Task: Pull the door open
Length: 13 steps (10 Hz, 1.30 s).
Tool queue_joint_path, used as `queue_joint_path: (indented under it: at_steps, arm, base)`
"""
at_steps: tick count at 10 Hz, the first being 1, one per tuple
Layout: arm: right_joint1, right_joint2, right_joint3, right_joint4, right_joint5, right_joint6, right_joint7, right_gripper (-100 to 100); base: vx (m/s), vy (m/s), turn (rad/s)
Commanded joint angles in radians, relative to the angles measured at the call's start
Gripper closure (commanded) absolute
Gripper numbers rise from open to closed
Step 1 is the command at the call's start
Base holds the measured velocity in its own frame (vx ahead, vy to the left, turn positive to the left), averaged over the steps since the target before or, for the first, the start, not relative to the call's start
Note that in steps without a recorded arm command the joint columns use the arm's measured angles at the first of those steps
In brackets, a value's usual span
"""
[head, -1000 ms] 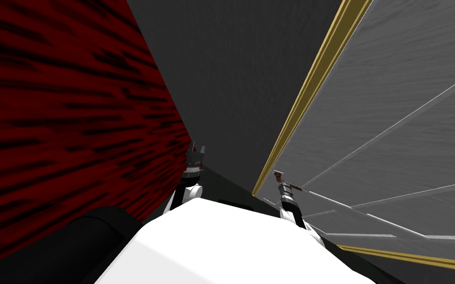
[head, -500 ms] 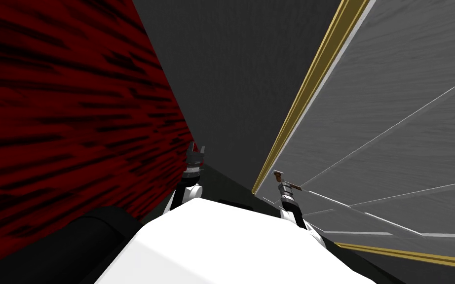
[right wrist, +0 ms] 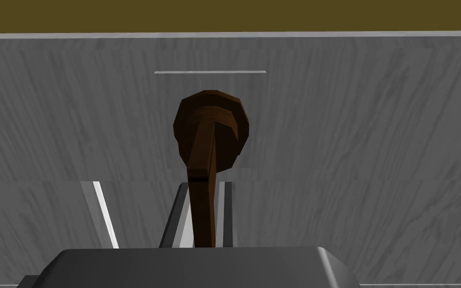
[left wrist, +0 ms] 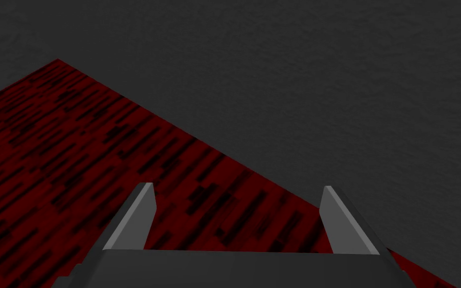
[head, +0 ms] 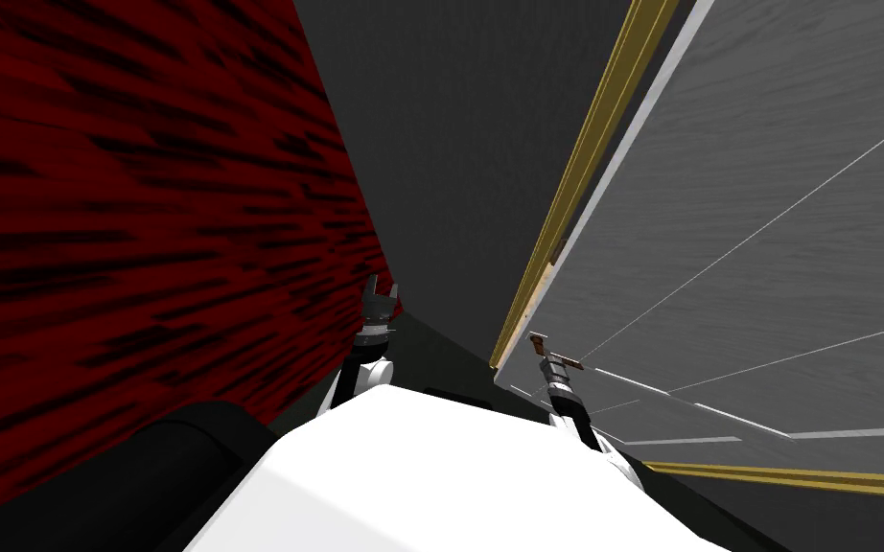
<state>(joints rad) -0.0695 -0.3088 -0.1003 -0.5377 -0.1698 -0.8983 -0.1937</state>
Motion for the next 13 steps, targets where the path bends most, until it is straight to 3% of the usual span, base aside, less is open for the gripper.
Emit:
queue_joint_path:
  at_steps: [1, 3, 4, 12, 13]
  arm:
    - [0.004, -0.009, 0.017, -0.003, 0.011, -0.008, -0.02, 100]
    - [0.009, -0.017, 0.032, -0.005, 0.02, -0.012, -0.037, 100]
    - [0.003, -0.012, 0.031, -0.001, 0.019, -0.012, -0.032, 100]
    - [0.058, -0.073, 0.118, -0.019, 0.072, -0.082, -0.134, 100]
    - [0.052, -0.065, 0.116, -0.015, 0.071, -0.078, -0.127, 100]
  base:
    - [-0.23, -0.083, 0.115]
    - [-0.232, -0.043, 0.082]
    - [-0.104, -0.008, 0.023]
    - [-0.23, -0.052, 0.102]
    - [-0.1, -0.017, 0.022]
